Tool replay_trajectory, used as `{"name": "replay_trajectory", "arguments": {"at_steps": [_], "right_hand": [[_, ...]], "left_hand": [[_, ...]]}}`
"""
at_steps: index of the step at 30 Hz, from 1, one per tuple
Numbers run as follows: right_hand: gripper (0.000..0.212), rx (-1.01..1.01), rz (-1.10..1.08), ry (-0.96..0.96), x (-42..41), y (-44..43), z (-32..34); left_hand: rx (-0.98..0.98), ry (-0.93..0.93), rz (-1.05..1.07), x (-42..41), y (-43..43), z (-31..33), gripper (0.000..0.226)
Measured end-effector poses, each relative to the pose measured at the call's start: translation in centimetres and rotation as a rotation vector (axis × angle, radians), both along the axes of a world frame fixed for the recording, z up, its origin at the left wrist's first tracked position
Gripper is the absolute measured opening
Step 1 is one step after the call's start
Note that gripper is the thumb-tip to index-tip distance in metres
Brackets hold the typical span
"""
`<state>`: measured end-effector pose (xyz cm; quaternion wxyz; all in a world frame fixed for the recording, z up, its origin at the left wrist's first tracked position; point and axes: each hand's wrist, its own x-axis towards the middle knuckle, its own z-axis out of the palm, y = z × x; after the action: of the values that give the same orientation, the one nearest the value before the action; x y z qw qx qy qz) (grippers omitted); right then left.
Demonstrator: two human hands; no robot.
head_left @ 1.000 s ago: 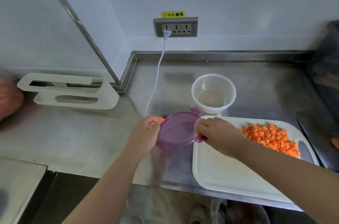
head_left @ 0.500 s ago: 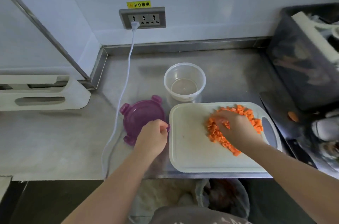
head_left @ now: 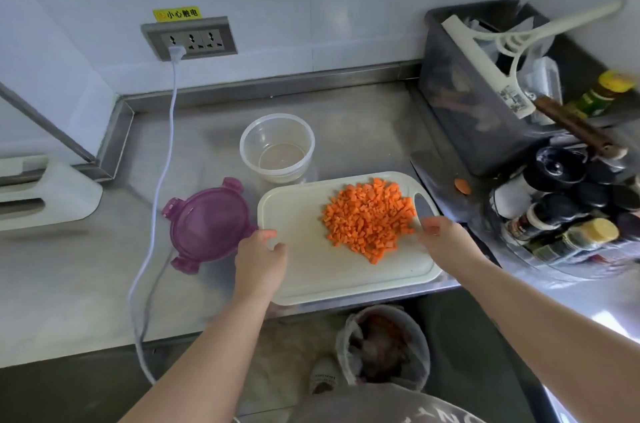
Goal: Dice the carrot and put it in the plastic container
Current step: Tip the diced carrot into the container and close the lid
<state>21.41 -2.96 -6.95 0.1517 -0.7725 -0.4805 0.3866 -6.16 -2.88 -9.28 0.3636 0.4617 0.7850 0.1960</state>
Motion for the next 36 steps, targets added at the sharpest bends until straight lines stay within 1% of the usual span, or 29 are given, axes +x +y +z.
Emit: {"name": "replay_trajectory", "arguments": {"at_steps": [1, 2, 6, 10, 12, 14, 16, 20, 23, 24, 25, 27, 28, 29, 32, 35, 36], "right_hand": [[0.033, -0.012, 0.003, -0.003, 0.2, 0.3, -0.1], [0.035, -0.029, 0.000, -0.008, 0.4, 0.6, -0.2], [0.017, -0.092, -0.049, 0.048, 1.1, 2.0, -1.2], [0.025, -0.145, -0.059, 0.041, 1.3, 3.1, -2.4], [0.026, -0.159, -0.043, 0.027, 1.2, 3.3, -2.8], [0.025, -0.161, -0.008, 0.004, 1.1, 3.3, -2.8], [0.024, -0.141, 0.037, -0.049, 1.1, 3.3, -2.8], [0.029, -0.075, 0.114, -0.145, 1.1, 3.9, -2.8], [0.015, 0.026, 0.158, -0.222, 0.1, 5.1, -2.3], [0.017, 0.078, 0.165, -0.255, -0.3, 5.4, -2.1], [0.023, 0.143, 0.137, -0.231, -0.7, 5.5, -1.8], [0.035, 0.268, 0.072, -0.122, -1.4, 5.6, -1.7], [0.037, 0.323, 0.087, -0.075, -1.8, 5.7, -1.8], [0.040, 0.362, 0.148, -0.058, -2.1, 5.6, -2.0], [0.051, 0.341, 0.308, -0.087, -2.4, 5.7, -3.6], [0.059, 0.353, 0.356, -0.147, -2.6, 5.4, -4.5], [0.059, 0.355, 0.357, -0.136, -2.8, 5.3, -4.5]], "left_hand": [[-0.001, -0.004, -0.001, 0.1, -0.1, 0.0, 0.038], [-0.004, -0.002, -0.004, 0.1, -0.2, 0.0, 0.039], [0.013, 0.031, 0.026, -0.1, -0.4, -0.1, 0.041], [0.047, 0.023, 0.054, -0.6, -0.5, -0.2, 0.042], [0.045, 0.023, 0.052, -1.0, -0.6, -0.3, 0.042], [0.031, 0.062, 0.041, -1.3, -0.8, -0.4, 0.042], [0.015, 0.111, 0.009, -1.5, -1.2, -0.3, 0.039], [-0.030, 0.184, -0.081, -2.2, -1.8, 0.2, 0.023], [-0.083, 0.284, -0.192, -2.7, -1.5, 1.0, 0.016], [-0.084, 0.329, -0.223, -2.7, -1.3, 1.2, 0.016], [-0.073, 0.358, -0.247, -2.6, -1.0, 1.5, 0.018], [-0.024, 0.368, -0.314, -2.2, -0.5, 1.7, 0.023], [-0.003, 0.366, -0.360, -2.0, -0.3, 1.7, 0.026], [0.006, 0.364, -0.403, -1.8, -0.1, 1.6, 0.030], [-0.038, 0.372, -0.501, -1.7, 0.3, 1.0, 0.043], [-0.057, 0.395, -0.558, -1.6, 0.3, 0.5, 0.046], [-0.058, 0.395, -0.565, -1.6, 0.3, 0.5, 0.046]]}}
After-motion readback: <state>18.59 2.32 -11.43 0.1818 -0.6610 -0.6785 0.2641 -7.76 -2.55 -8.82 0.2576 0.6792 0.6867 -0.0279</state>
